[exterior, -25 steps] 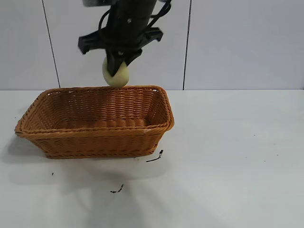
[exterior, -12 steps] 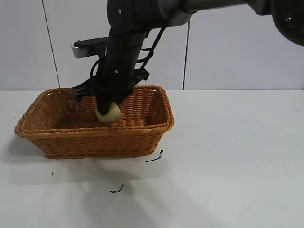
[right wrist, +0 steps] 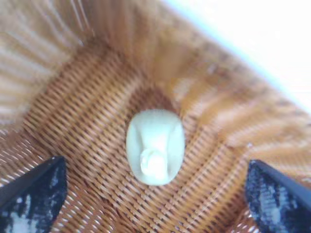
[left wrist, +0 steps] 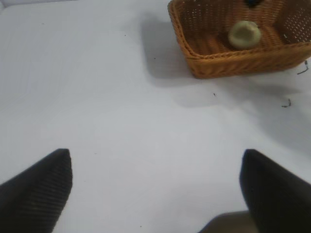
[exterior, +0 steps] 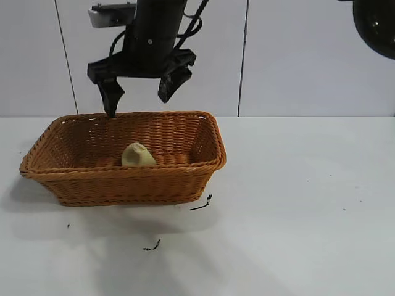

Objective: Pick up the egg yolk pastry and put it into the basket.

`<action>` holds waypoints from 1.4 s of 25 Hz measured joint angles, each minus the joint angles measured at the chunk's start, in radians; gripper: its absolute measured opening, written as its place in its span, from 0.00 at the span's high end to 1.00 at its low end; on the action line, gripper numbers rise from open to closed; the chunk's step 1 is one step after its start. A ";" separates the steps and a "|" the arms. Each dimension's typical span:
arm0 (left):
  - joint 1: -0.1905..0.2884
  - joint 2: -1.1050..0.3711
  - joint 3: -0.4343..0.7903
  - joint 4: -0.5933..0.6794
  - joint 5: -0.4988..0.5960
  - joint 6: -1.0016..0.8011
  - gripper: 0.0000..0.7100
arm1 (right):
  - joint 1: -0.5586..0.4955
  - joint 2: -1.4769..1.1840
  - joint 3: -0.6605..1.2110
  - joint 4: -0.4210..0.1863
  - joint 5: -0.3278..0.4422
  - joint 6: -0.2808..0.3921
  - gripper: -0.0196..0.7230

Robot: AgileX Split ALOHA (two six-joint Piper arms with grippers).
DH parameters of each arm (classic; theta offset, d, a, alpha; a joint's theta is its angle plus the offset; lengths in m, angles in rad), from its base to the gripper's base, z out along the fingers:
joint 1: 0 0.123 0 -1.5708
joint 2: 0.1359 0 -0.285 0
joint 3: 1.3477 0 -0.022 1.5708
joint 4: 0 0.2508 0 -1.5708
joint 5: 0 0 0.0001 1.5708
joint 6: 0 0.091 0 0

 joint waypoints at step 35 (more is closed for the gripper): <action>0.000 0.000 0.000 0.000 0.000 0.000 0.02 | -0.488 -0.359 0.348 0.018 0.027 -0.050 0.04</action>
